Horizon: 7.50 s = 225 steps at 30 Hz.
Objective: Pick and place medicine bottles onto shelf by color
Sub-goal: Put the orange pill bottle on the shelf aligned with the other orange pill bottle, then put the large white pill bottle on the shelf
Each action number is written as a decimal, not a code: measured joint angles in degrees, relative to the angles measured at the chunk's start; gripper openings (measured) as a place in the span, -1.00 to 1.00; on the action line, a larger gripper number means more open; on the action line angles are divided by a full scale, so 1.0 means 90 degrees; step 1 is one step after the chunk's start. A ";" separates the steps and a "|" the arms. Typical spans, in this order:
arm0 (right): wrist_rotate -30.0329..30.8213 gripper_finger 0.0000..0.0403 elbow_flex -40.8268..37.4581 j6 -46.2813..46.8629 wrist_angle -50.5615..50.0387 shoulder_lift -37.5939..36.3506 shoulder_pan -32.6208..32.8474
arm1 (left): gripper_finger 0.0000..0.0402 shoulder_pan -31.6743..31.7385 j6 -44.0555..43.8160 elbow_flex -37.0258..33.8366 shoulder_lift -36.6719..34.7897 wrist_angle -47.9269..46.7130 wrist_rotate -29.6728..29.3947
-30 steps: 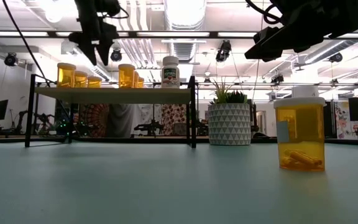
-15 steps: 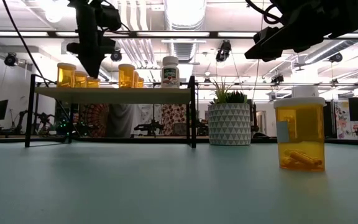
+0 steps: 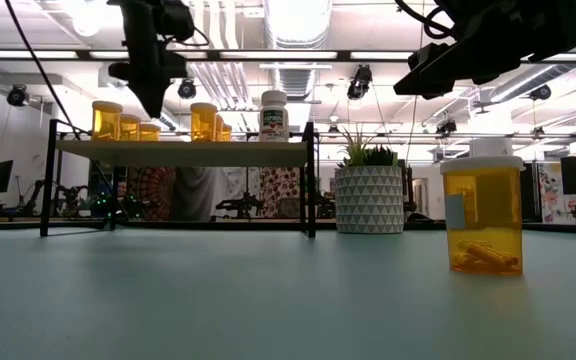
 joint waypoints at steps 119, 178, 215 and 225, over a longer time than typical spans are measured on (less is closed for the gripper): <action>-0.0035 0.47 0.4291 0.6333 -0.7479 0.2823 0.3681 | -0.73 -0.7213 -0.0225 -0.3071 -0.1595 0.7180 0.0073; 0.0243 0.12 0.5541 -0.3152 -0.5519 0.3472 0.0849 | -0.73 -0.7255 0.0105 -0.3273 -0.1737 0.6781 0.0075; 0.0295 0.06 0.6595 -0.1430 -0.6951 0.4114 0.0379 | -0.73 -0.7689 -0.0563 -0.5164 -0.1403 0.8694 -0.0006; 0.0783 -0.92 0.3257 -0.0400 -0.1796 0.2992 0.1076 | -0.73 -0.7376 -0.0561 -0.6081 -0.0125 1.0831 -0.1217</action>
